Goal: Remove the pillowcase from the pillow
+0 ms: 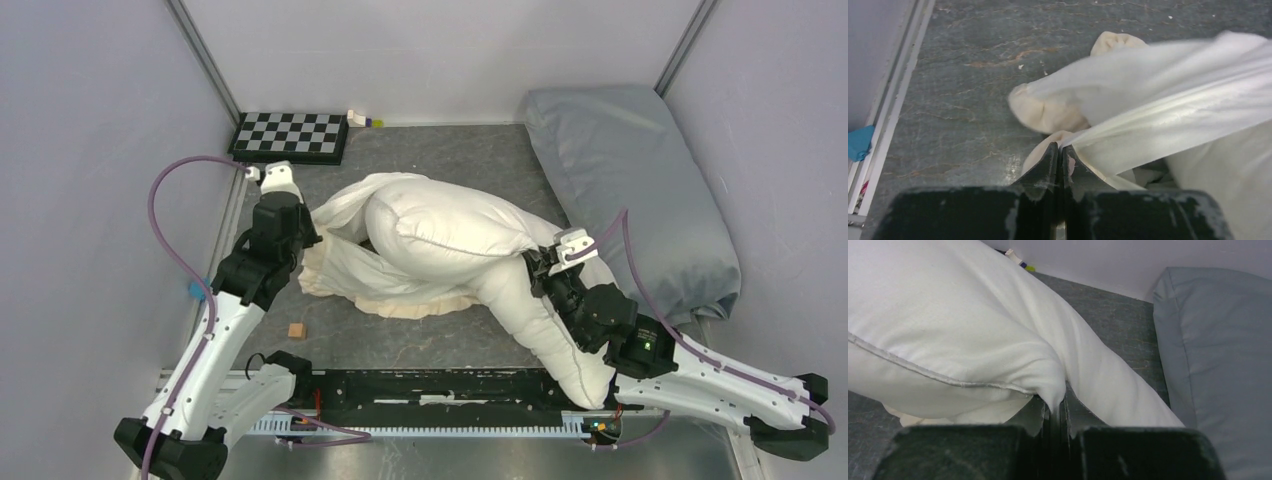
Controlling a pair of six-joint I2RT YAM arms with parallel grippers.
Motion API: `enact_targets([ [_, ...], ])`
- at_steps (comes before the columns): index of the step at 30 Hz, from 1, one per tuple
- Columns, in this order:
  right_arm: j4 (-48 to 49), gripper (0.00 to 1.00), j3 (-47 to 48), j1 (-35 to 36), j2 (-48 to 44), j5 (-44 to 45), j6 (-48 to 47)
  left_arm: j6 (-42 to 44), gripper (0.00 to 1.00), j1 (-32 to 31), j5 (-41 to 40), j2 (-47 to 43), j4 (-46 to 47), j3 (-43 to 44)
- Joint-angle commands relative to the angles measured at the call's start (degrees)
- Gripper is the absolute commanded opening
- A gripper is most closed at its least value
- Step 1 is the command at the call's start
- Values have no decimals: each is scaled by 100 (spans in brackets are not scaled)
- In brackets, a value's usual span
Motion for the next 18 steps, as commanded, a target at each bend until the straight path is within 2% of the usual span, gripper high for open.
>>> enact_targets([
  [1, 72, 0, -30, -223, 85, 1009, -624, 311, 9, 173, -521, -385, 221, -218],
  [3, 94, 0, 63, -223, 401, 729, -613, 366, 15, 174, -373, -441, 285, -269],
  [6, 210, 0, 114, -223, 772, 454, -608, 449, 28, 174, 61, -371, 299, -272],
  [9, 363, 0, 115, -220, 1059, 65, -624, 613, 55, 173, 781, -249, 299, -204],
  [12, 528, 0, 98, -223, 1217, -403, -665, 739, 78, 173, 1138, -171, 282, -131],
  [14, 585, 0, 88, -223, 1292, -711, -666, 729, 86, 173, 1111, -187, 242, -78],
  [18, 578, 0, 101, -222, 1402, -1095, -679, 688, 93, 173, 1062, -307, 311, -159],
])
